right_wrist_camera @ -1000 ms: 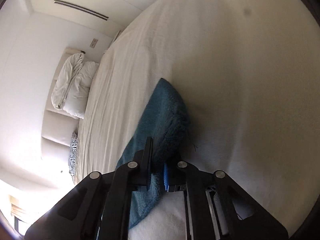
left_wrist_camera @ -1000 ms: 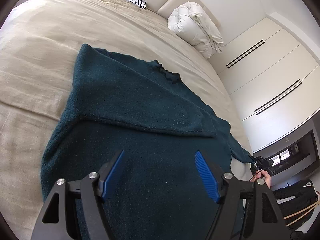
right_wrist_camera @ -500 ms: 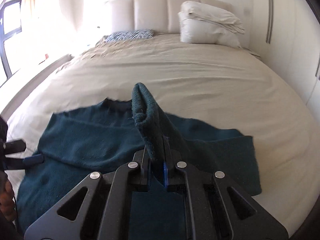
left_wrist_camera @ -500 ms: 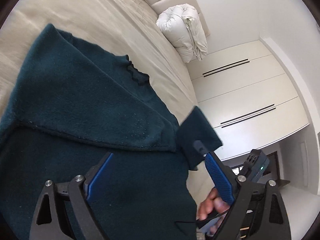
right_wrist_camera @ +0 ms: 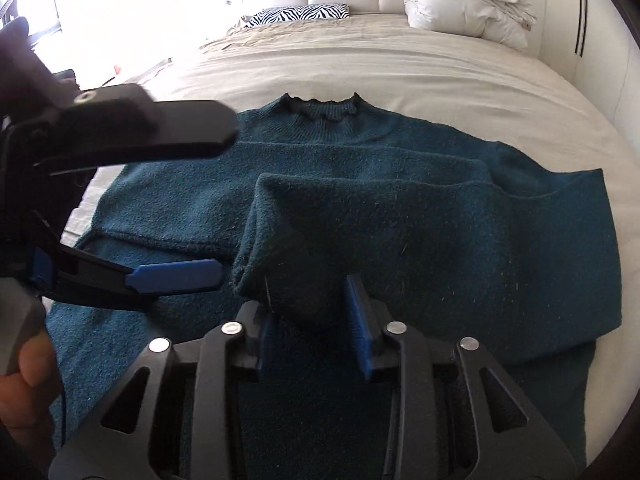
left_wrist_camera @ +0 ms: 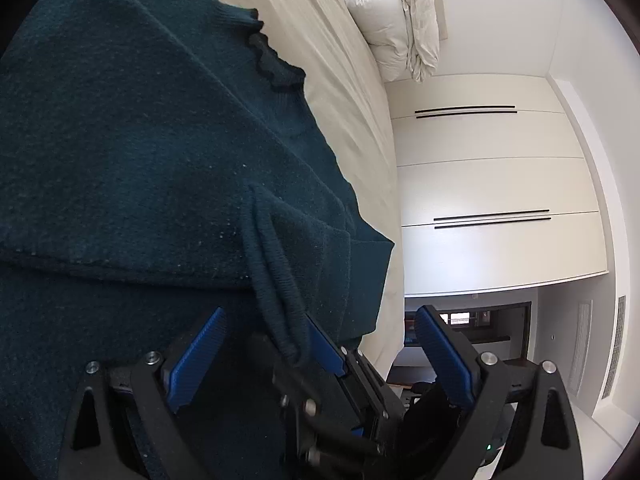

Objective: Fold small clothes

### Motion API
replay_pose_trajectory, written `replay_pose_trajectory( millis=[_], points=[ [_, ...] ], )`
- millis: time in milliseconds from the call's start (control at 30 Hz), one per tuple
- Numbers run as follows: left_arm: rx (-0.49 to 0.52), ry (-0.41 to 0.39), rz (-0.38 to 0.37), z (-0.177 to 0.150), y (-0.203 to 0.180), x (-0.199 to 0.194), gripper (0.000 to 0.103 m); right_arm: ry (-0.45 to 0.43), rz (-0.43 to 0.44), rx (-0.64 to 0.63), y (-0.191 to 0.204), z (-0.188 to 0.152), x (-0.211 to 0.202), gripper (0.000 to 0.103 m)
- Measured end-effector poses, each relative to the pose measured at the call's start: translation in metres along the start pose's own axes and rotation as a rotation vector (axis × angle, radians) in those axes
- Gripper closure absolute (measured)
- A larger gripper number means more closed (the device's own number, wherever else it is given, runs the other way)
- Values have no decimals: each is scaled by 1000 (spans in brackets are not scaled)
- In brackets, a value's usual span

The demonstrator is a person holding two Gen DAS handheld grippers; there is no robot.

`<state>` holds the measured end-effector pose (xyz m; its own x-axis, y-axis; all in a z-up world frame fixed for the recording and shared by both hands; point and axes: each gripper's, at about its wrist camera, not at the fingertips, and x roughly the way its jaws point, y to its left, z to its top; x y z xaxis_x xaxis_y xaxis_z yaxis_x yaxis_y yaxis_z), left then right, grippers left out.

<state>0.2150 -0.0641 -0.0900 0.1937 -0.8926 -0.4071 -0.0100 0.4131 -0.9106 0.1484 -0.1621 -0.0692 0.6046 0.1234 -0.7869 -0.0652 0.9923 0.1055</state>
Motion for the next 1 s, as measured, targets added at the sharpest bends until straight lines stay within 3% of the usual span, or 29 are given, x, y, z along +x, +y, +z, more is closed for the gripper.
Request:
replay_pose_trajectory(
  millis=[33,200,233,300,333,533,667,833,1000],
  points=[
    [7,12,11,0,0,4,9,-13,11,10,-1,-5,-5,38],
    [-17,65,48,-1,11,20,56,24,62,103,-23,-31,-20,38],
    [-4,66,63,-2,10,20,62,31,79,139,-30,-36,-24,38],
    [39,55,106,-5,1,16,91,29,117,218,-49,-43,-28,38],
    [63,46,119,-5,-4,12,95,23,143,264,-59,-48,-33,38],
    [230,-88,150,7,-47,-39,94,-5,241,489,-110,-62,-41,38],
    [318,-145,185,15,-60,-77,94,-16,275,561,-125,-66,-39,38],
    [252,-196,212,31,-24,-109,94,-28,287,587,-130,-74,-44,38],
    [214,-224,255,37,5,-115,94,-25,290,602,-135,-77,-49,38]
  ],
)
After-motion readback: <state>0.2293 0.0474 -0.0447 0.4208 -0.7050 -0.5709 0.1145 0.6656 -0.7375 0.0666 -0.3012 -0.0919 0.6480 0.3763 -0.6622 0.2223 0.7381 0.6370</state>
